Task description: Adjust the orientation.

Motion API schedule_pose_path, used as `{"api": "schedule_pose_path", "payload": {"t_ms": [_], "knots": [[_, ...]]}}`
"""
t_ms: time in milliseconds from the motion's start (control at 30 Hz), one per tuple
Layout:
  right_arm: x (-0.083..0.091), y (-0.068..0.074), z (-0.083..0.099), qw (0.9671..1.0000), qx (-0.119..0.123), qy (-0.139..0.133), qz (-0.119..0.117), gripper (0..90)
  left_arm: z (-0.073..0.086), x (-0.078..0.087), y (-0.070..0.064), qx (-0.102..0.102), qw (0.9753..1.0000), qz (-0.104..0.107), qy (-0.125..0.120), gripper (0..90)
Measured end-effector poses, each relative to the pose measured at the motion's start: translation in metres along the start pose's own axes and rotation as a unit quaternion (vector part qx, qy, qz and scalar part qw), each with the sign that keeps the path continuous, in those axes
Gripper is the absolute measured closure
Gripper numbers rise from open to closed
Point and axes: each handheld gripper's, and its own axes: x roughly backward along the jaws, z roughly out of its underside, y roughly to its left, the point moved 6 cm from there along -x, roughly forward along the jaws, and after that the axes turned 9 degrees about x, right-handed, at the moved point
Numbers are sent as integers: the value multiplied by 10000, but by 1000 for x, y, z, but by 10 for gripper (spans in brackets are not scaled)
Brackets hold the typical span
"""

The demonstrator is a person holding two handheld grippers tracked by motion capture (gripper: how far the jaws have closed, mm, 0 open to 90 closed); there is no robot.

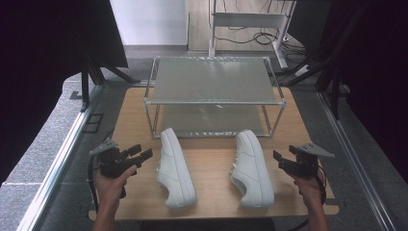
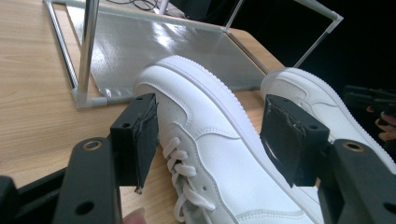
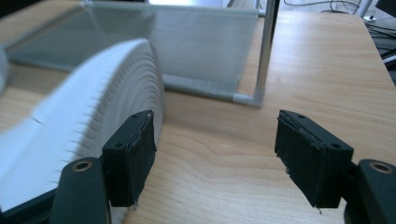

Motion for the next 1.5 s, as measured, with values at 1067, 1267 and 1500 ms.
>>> {"api": "schedule_pose_path", "payload": {"t_ms": [1067,1267,1500], "knots": [[13,2,-15,9968,-440,-608,-266,418,17,-14,-7,225,9991,-6,359,887],[13,-3,-15,9959,-593,-630,-245,407,19,-7,-14,260,9988,76,415,900],[19,-5,-18,9958,-629,-640,-197,393,52,6,-19,264,9969,-60,740,900]]}}
